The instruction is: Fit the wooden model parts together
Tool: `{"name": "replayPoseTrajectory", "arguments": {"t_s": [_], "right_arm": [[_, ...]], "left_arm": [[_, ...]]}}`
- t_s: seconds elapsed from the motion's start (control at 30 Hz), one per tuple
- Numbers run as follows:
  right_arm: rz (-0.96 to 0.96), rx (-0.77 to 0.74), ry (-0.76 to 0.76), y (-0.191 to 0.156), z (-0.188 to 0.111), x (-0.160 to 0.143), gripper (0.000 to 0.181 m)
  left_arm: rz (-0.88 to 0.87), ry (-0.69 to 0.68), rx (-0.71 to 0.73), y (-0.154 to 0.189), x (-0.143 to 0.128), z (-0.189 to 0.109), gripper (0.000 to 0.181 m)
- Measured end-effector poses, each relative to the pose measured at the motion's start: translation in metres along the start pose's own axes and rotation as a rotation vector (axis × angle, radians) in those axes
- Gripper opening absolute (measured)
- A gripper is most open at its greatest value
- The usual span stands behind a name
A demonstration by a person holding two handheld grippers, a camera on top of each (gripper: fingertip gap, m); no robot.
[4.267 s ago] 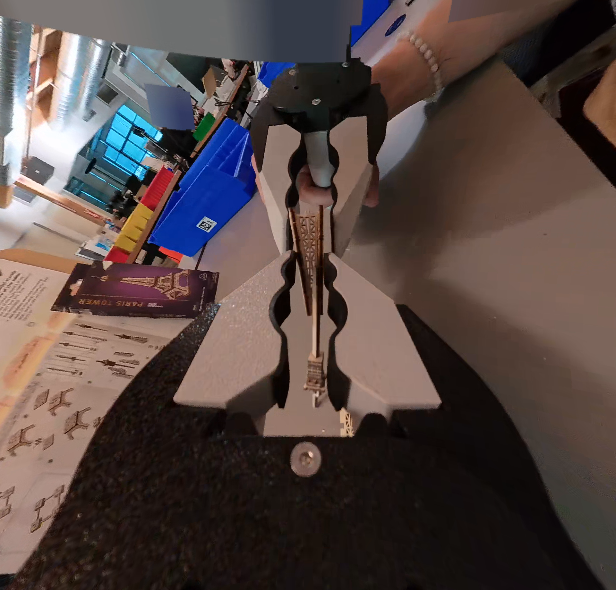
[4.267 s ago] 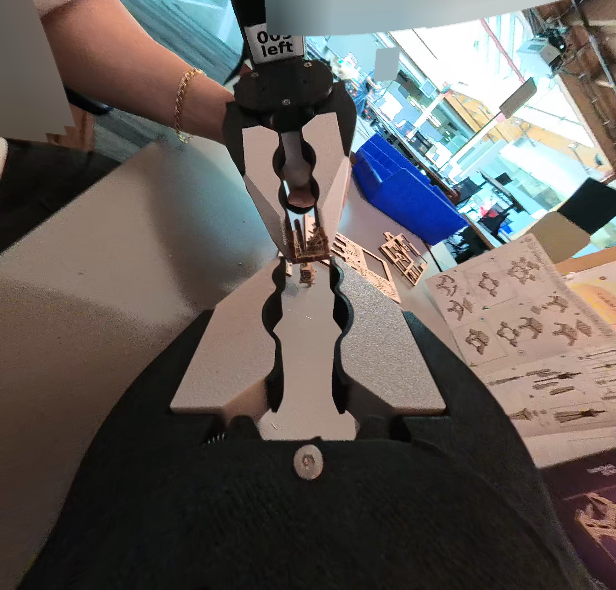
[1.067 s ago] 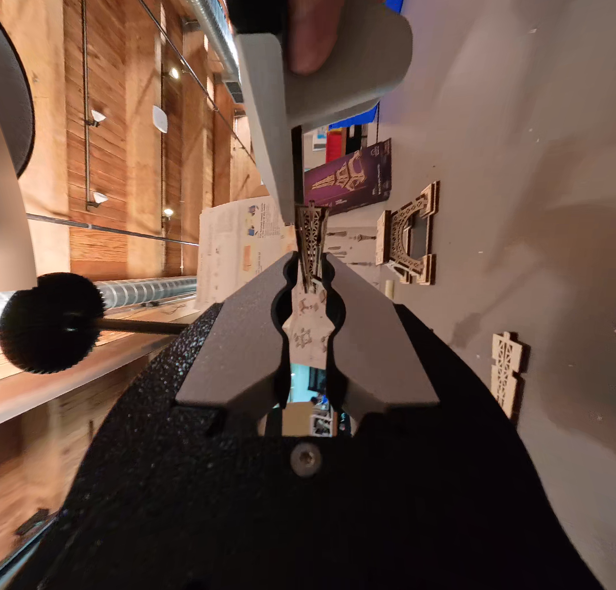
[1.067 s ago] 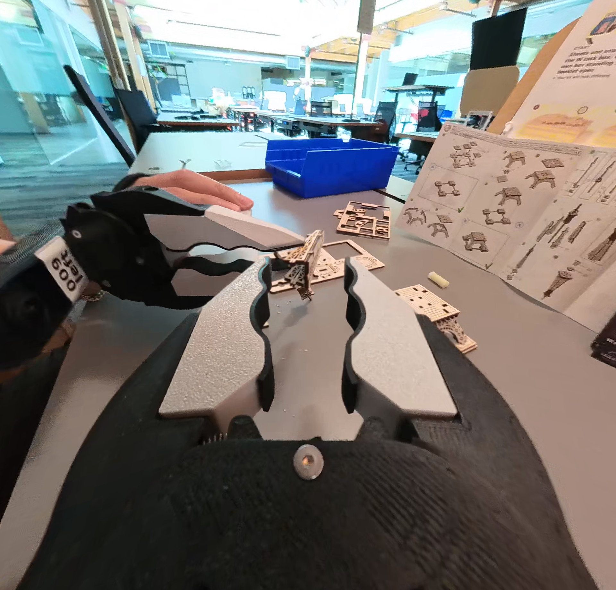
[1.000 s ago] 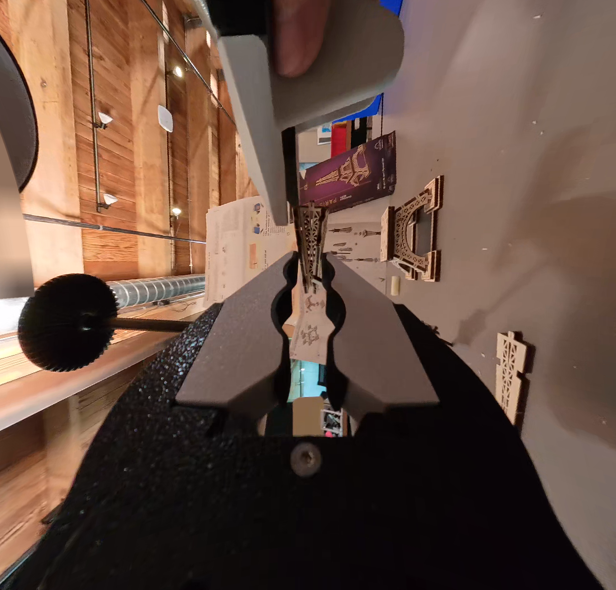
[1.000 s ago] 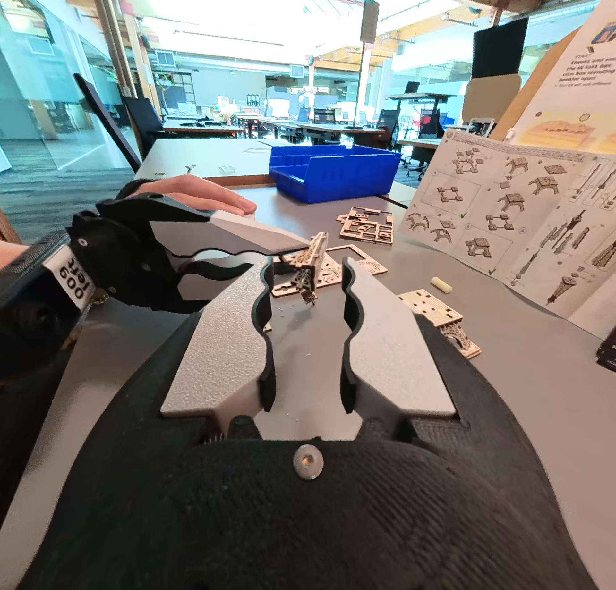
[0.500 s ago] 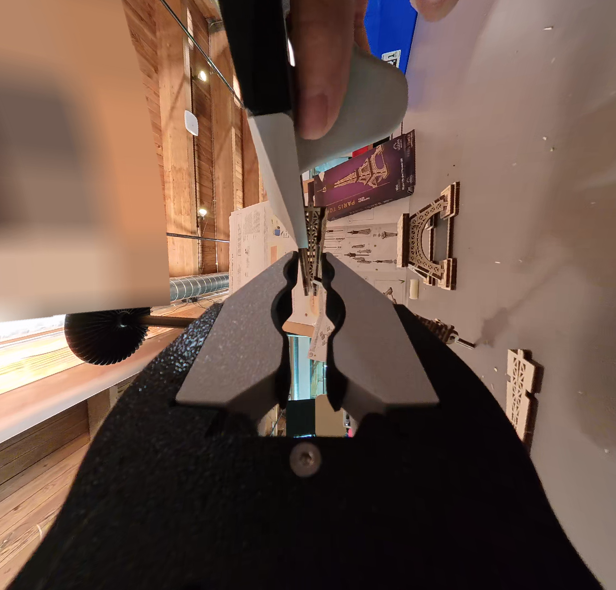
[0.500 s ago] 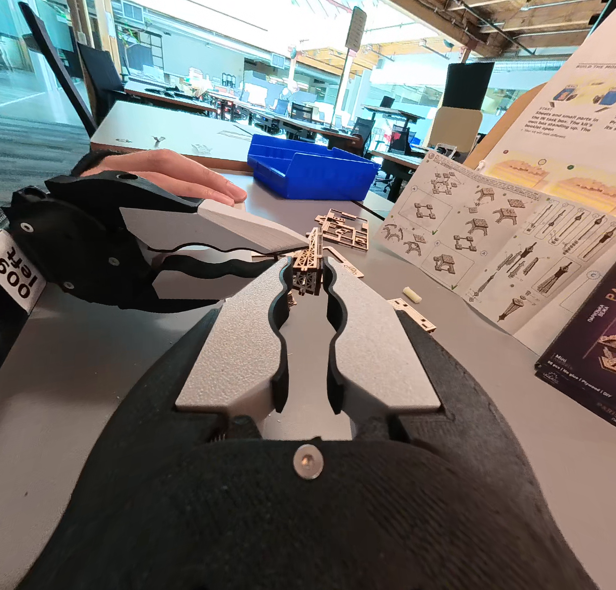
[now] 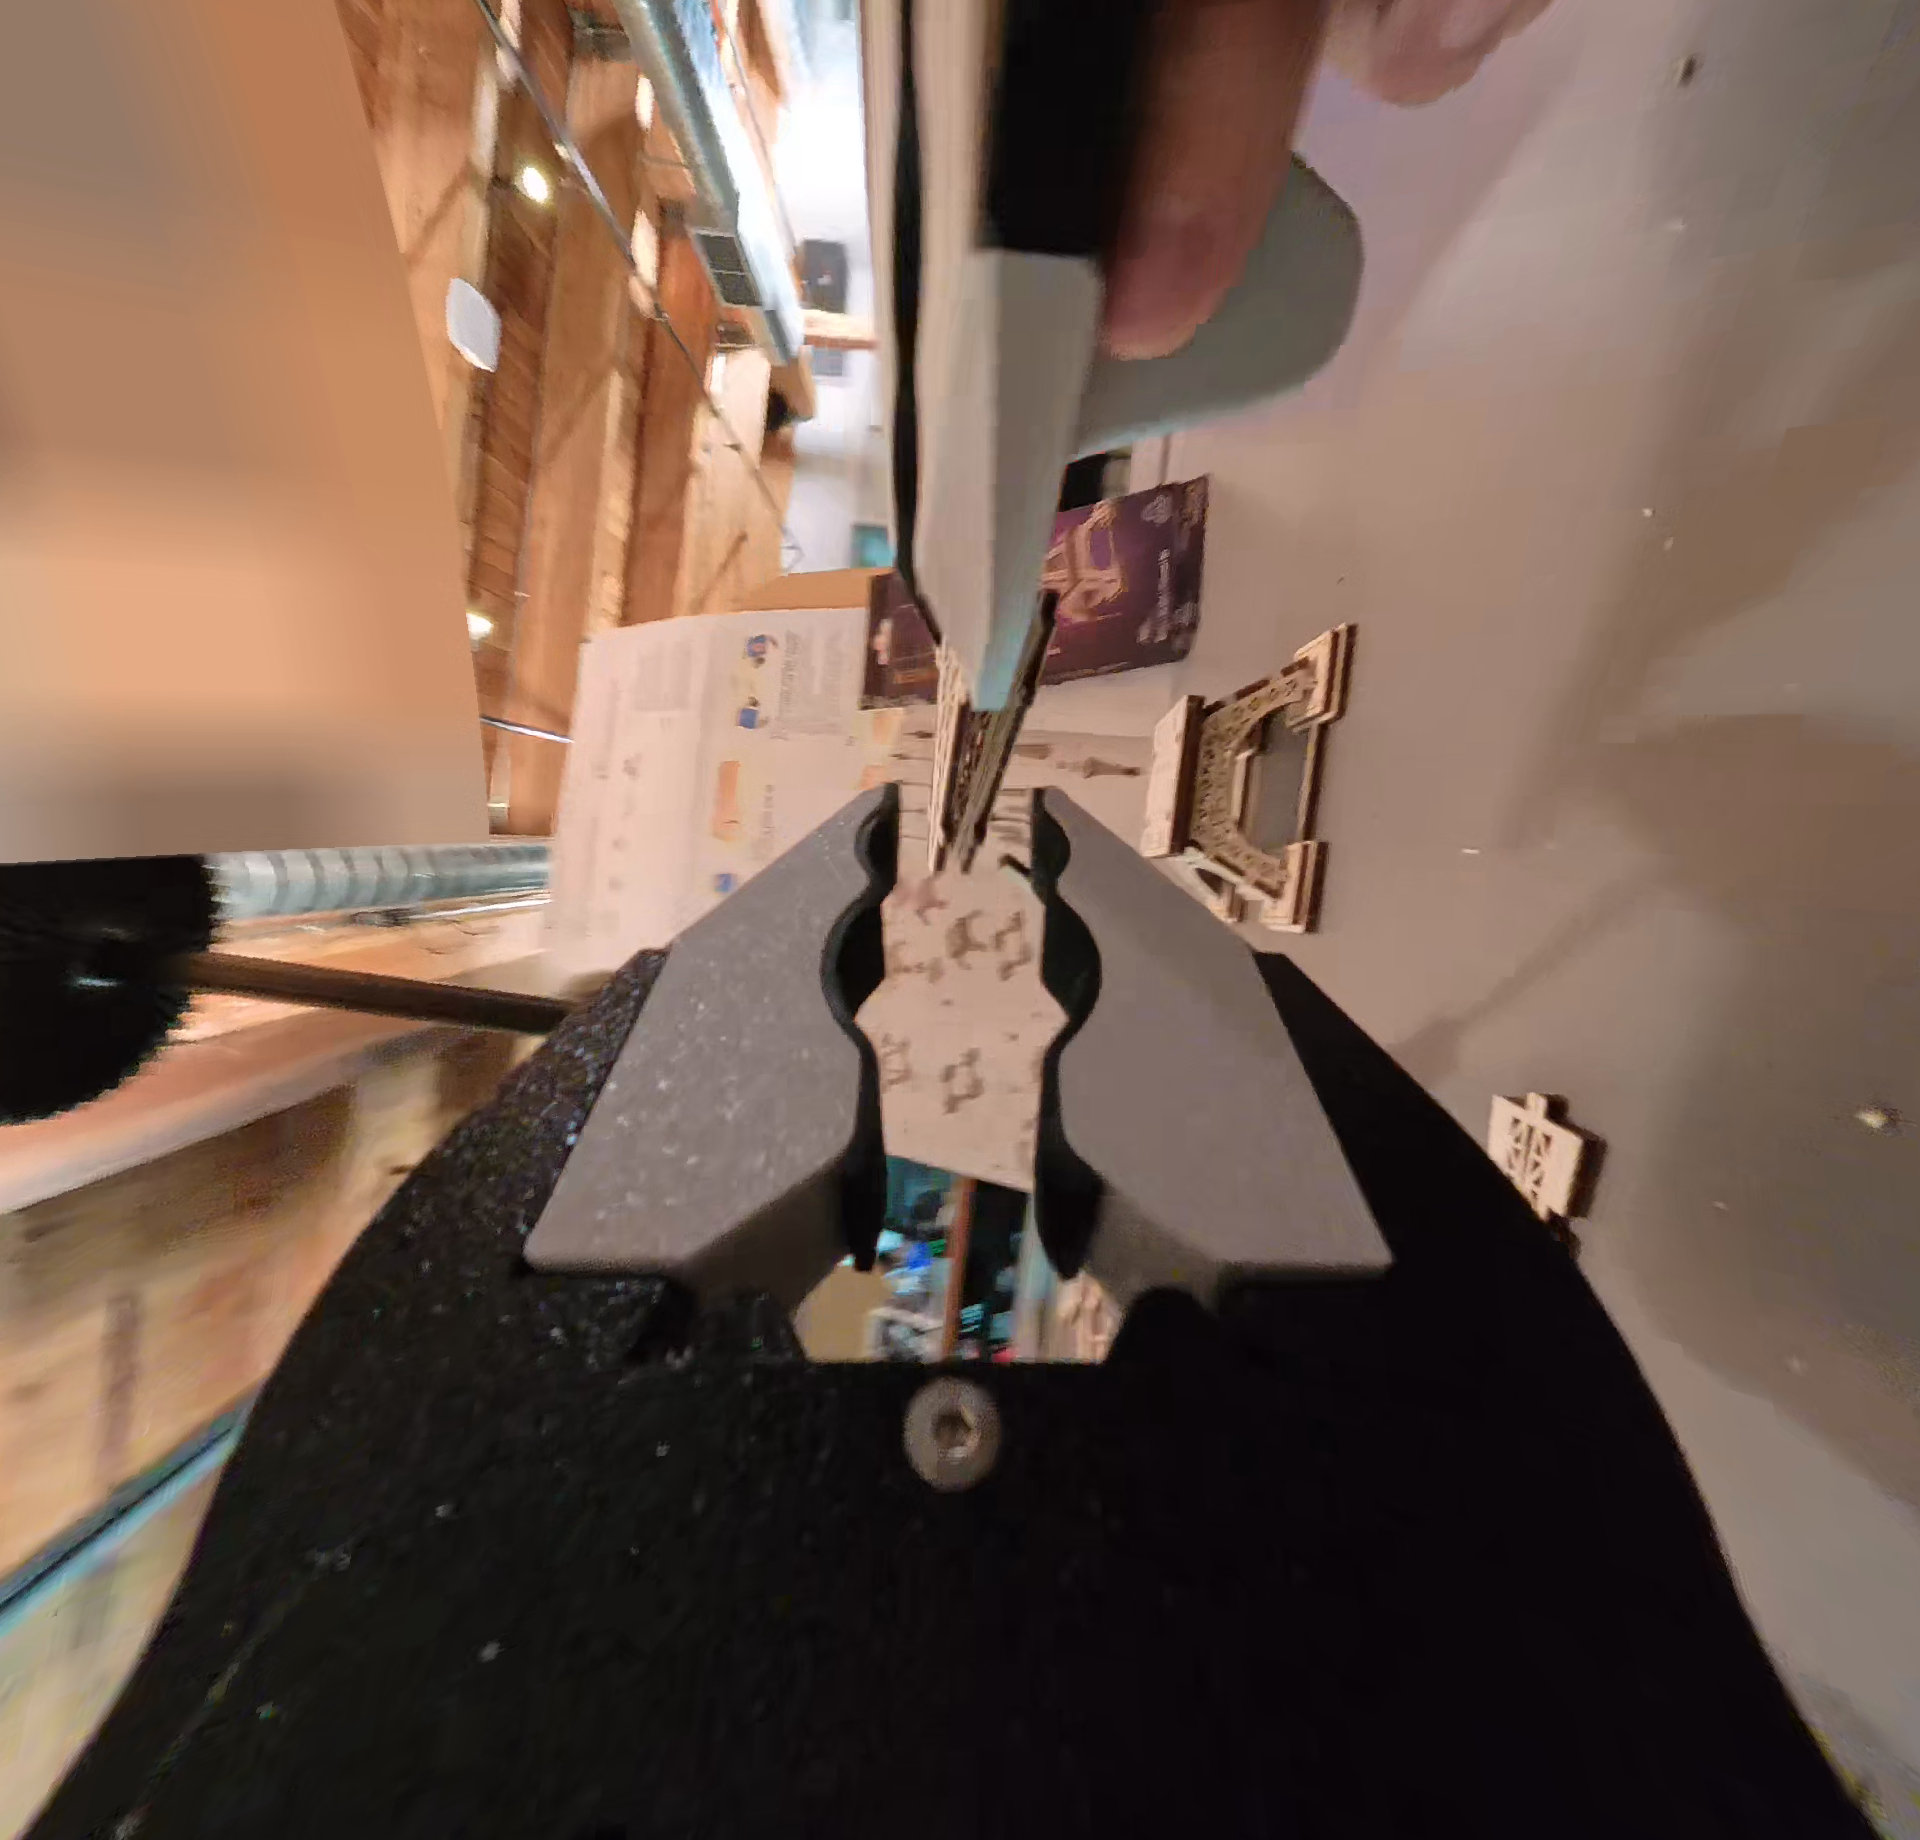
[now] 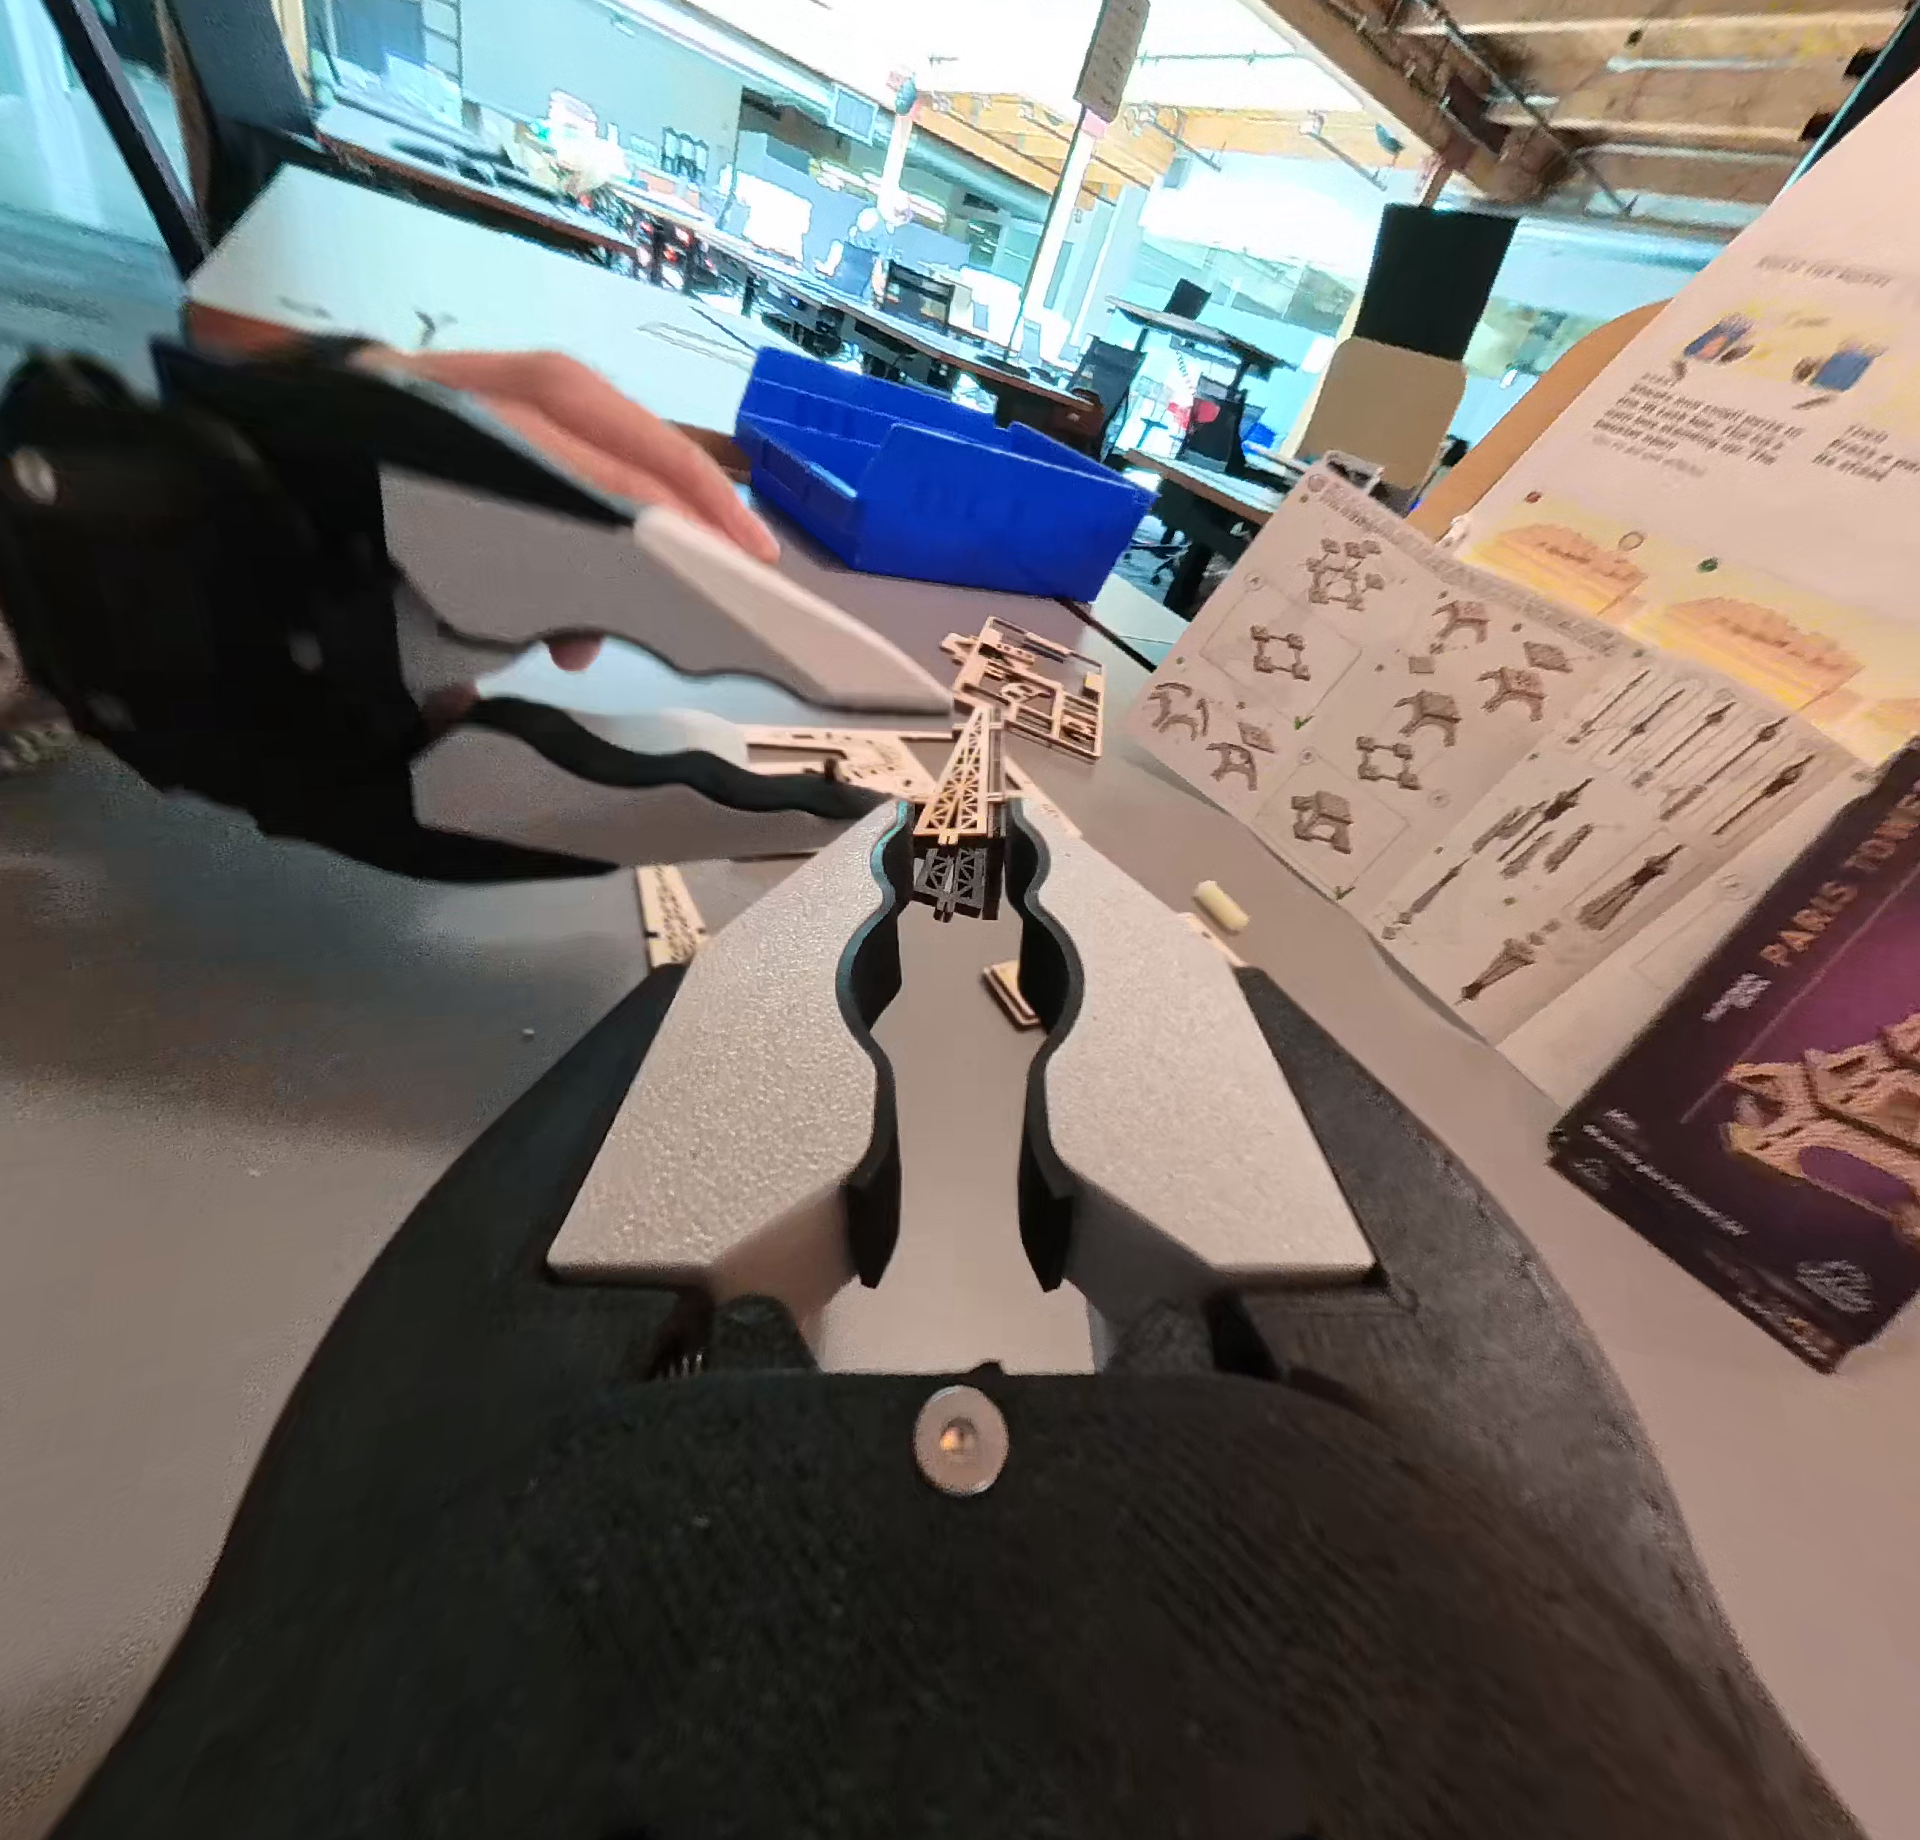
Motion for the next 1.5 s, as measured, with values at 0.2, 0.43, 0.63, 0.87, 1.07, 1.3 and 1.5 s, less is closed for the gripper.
{"name": "replayPoseTrajectory", "arguments": {"t_s": [0.2,0.43,0.63,0.87,1.07,1.3,1.5], "right_arm": [[-0.213,-0.042,-0.017,-0.005,-0.002,-0.001,0.014],[-0.517,-0.056,-0.056,-0.021,0.001,-0.001,0.014],[-0.658,-0.054,-0.063,-0.028,0.002,0.0,0.014],[-0.79,-0.053,-0.104,-0.036,0.006,-0.002,0.014],[-0.572,-0.037,-0.073,-0.029,0.005,-0.002,0.014],[0.358,0.158,-0.226,0.013,0.007,-0.016,0.014],[0.753,0.385,-0.385,0.019,0.012,-0.031,0.013]], "left_arm": [[-0.51,0.08,-0.233,-0.021,-0.023,-0.001,0.038],[-0.997,0.148,-0.493,-0.029,-0.033,-0.001,0.04],[-1.314,0.112,-0.624,-0.033,-0.05,0.002,0.047],[-1.285,0.1,-0.681,-0.025,-0.049,0.003,0.054],[-1.214,0.071,-0.654,-0.024,-0.054,0.002,0.053],[-1.109,-0.047,-0.766,-0.011,-0.064,0.0,0.048],[-0.987,-0.115,-0.842,-0.005,-0.069,-0.006,0.033]]}}
Point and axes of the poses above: each gripper's, where its closed fingertips meet, z out along the fingers, x out of its top, y = z × x across the jaws, the point moved 9 cm from there along -z, back along the fingers, and after that the axes turned 5 degrees about x, right-handed, at the moved point
